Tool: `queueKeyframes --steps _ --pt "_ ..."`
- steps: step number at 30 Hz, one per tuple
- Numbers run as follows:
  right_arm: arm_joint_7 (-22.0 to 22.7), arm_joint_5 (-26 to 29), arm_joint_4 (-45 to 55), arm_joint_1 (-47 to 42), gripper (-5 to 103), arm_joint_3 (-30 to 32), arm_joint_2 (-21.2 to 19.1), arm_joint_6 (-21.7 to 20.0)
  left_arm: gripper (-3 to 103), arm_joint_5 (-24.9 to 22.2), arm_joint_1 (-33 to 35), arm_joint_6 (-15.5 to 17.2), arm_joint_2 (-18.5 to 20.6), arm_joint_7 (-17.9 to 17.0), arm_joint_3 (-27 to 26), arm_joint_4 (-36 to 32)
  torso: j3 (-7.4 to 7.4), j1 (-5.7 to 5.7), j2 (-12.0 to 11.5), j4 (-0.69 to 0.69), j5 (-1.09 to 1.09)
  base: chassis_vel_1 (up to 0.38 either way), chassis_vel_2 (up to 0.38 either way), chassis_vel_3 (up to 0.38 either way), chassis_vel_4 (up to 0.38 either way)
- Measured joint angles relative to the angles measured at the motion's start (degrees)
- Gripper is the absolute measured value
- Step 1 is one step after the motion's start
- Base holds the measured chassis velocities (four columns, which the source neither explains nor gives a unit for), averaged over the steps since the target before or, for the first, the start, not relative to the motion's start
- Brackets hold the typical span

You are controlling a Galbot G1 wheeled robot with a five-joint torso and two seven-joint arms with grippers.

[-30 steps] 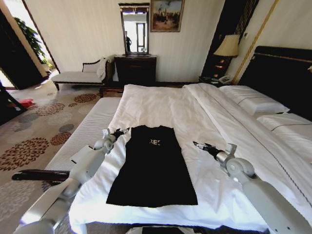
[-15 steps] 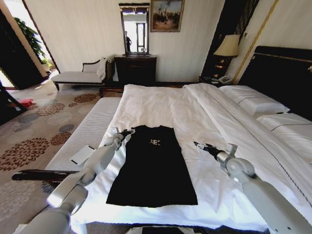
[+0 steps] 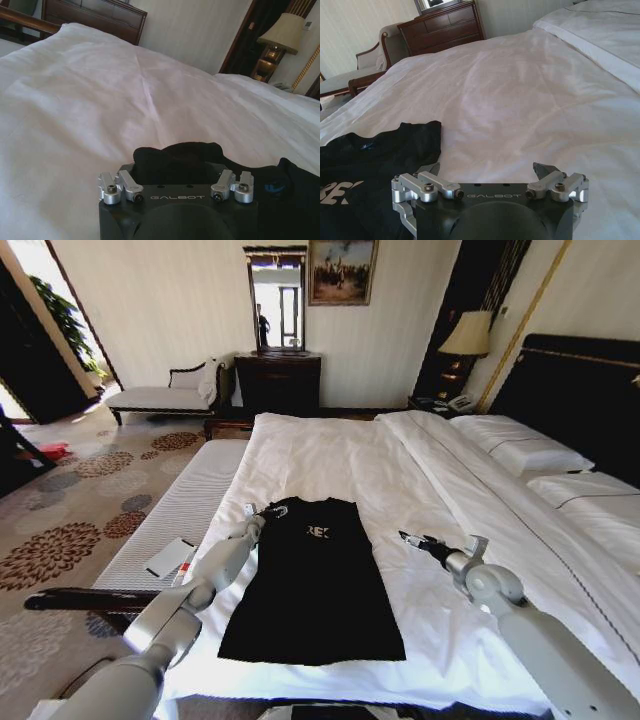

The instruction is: Fold the clothes on the bed.

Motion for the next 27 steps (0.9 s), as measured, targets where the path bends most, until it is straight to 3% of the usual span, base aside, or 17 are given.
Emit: queueKeyframes --steps 3,5,8,11,12,14,18,24,27 --pt "-0.1 -0.1 -0.1 0.1 100 -0.1 0.1 0.0 59 0.2 0.3 -0.8 -0.2 -0.6 -0.4 0.3 0.0 0.0 0.0 0.0 0.0 0.0 0.0 0.0 0.0" --pt "-0.1 -0.1 -0.1 0.2 100 -0.2 0.1 0.0 59 0.2 0.3 -0.8 -0.2 -0.7 -0.4 0.3 0.0 0.0 0.0 0.0 0.0 0.0 0.0 0.0 0.0" --pt "-0.2 -0.1 -0.4 0.8 100 -0.5 0.1 0.0 43 0.2 0.8 -0.9 0.1 -1.3 -0.5 -0.7 0.0 0.0 0.0 0.0 0.0 0.0 0.0 0.0 0.0" --pt "-0.2 0.0 -0.6 1.2 100 -0.7 0.0 0.0 37 0.2 1.0 -0.9 0.3 -1.5 -0.4 -1.3 0.0 0.0 0.0 -0.01 0.0 0.0 0.0 0.0 0.0" --pt "-0.2 0.0 -0.7 1.6 100 -1.0 0.0 0.0 26 0.1 1.2 -0.9 0.5 -1.6 -0.3 -1.8 0.0 0.0 0.0 0.0 0.0 0.0 0.0 0.0 0.0" --pt "-0.3 0.1 -0.9 2.0 100 -1.3 0.0 0.0 26 0.1 1.4 -0.9 0.7 -1.8 -0.3 -2.2 0.0 0.0 0.0 0.0 0.0 0.0 0.0 0.0 0.0" --pt "-0.6 0.2 -1.5 3.7 100 -2.6 -0.3 0.0 5 0.1 2.2 -0.9 1.4 -2.3 -0.2 -4.0 0.0 0.0 0.0 0.0 -0.01 0.0 0.0 0.0 0.0" --pt "-2.2 0.0 -4.0 7.7 100 -6.5 -0.9 0.6 1 0.3 3.0 -0.9 1.7 -2.9 0.0 -5.1 0.0 0.0 0.0 0.0 -0.01 0.0 0.0 0.0 0.0" --pt "-4.1 -1.8 -8.3 13.2 100 -13.3 -1.0 2.1 1 0.5 3.3 -1.0 1.4 -3.1 0.0 -5.4 0.0 0.0 0.0 0.0 0.0 0.0 0.0 0.0 0.0"
